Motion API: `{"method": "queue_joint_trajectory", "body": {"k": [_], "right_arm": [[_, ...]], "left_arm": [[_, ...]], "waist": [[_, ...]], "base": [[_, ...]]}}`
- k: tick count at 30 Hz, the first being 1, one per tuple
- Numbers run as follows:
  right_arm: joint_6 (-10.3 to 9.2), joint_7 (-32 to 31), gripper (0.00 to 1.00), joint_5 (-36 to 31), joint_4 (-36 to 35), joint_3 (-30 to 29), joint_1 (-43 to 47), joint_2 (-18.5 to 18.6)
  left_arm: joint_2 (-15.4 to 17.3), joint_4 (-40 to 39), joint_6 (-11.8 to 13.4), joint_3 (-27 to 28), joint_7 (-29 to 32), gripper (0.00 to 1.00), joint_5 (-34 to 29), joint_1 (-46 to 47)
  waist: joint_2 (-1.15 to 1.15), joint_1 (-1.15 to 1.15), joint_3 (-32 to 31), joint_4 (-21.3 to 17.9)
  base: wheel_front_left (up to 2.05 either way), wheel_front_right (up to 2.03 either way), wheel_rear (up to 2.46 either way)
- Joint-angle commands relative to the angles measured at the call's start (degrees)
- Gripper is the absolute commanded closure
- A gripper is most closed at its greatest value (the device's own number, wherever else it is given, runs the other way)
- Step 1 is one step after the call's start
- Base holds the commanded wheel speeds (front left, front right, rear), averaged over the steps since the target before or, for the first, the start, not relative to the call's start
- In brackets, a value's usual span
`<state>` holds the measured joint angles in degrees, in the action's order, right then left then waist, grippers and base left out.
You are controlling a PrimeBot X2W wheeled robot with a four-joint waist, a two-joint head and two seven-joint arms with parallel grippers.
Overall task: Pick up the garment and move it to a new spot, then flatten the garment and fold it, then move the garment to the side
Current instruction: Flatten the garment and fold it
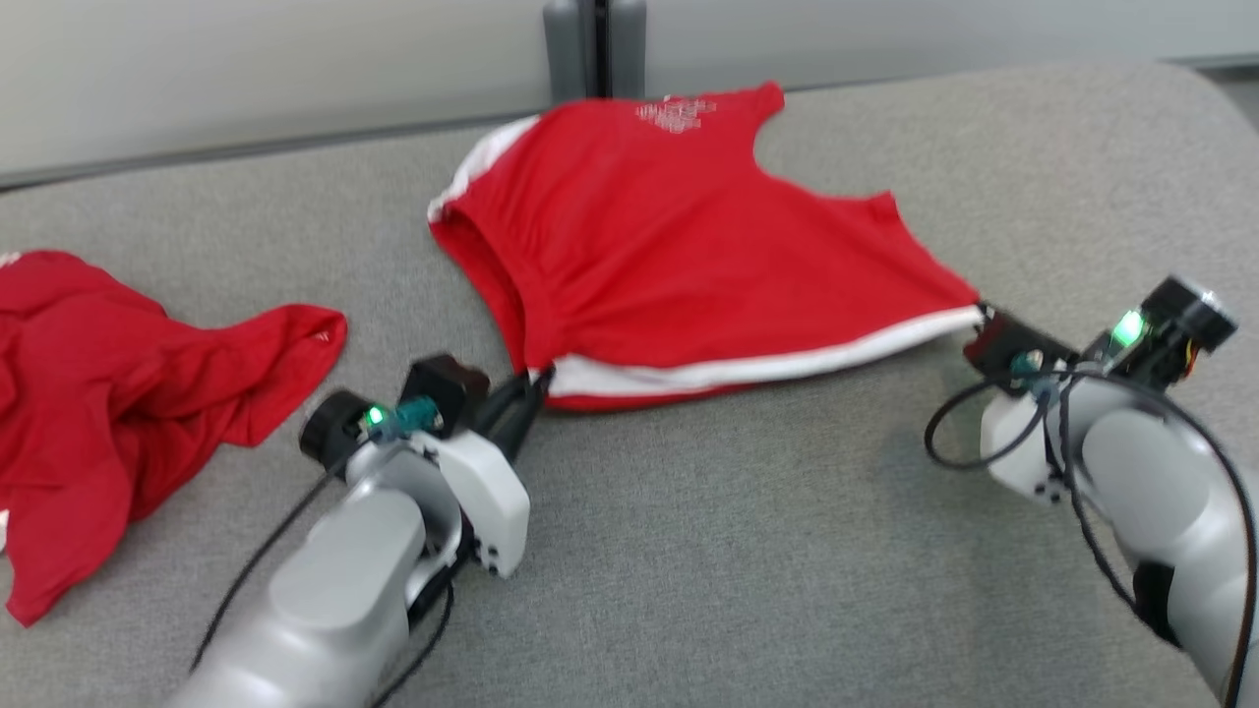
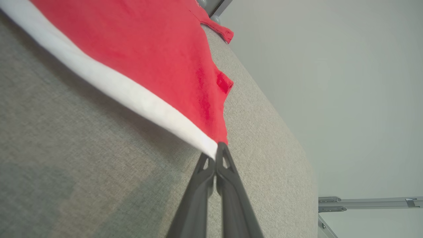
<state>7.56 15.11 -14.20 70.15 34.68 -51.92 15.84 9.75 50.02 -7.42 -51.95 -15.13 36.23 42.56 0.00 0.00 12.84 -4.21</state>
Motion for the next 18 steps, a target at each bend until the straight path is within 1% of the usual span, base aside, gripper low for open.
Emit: {"method": "queue_joint_trajectory", "body": {"k": [1,3,9,14,18], "right_arm": [[-0.13,0.06,1.0,1.32,0.56,1.39,1.7,0.38],[-0.13,0.06,1.0,3.02,0.98,4.89,3.8,0.43],[-0.12,0.06,1.0,11.09,-1.07,14.16,8.54,3.79],[-0.13,0.05,1.0,19.58,-5.24,23.21,12.15,8.41],[-0.13,-0.04,1.0,26.81,-10.33,30.47,13.23,13.97]], "left_arm": [[0.22,-0.47,-0.07,-0.59,-0.02,1.0,1.03,-1.8],[0.52,-1.19,-0.07,-1.35,-0.02,1.0,1.88,-3.63],[1.23,-3.84,-0.07,-4.08,-0.01,1.0,3.76,-9.27],[1.61,-6.33,-0.07,-5.86,0.01,1.0,4.93,-13.31],[2.34,-9.65,-0.07,-6.39,1.43,1.0,8.15,-15.89]], "waist": [[0.0,0.0,-3.01,-0.51],[0.0,0.0,-4.74,-0.7],[0.0,0.0,-8.88,-1.18],[0.0,0.0,-10.97,-1.92],[0.0,0.0,-12.16,-2.77]], "base": [[0.0,0.0,0.0],[0.0,0.0,0.0],[0.0,0.0,0.0],[0.0,0.0,0.0],[0.0,0.0,0.0]]}}
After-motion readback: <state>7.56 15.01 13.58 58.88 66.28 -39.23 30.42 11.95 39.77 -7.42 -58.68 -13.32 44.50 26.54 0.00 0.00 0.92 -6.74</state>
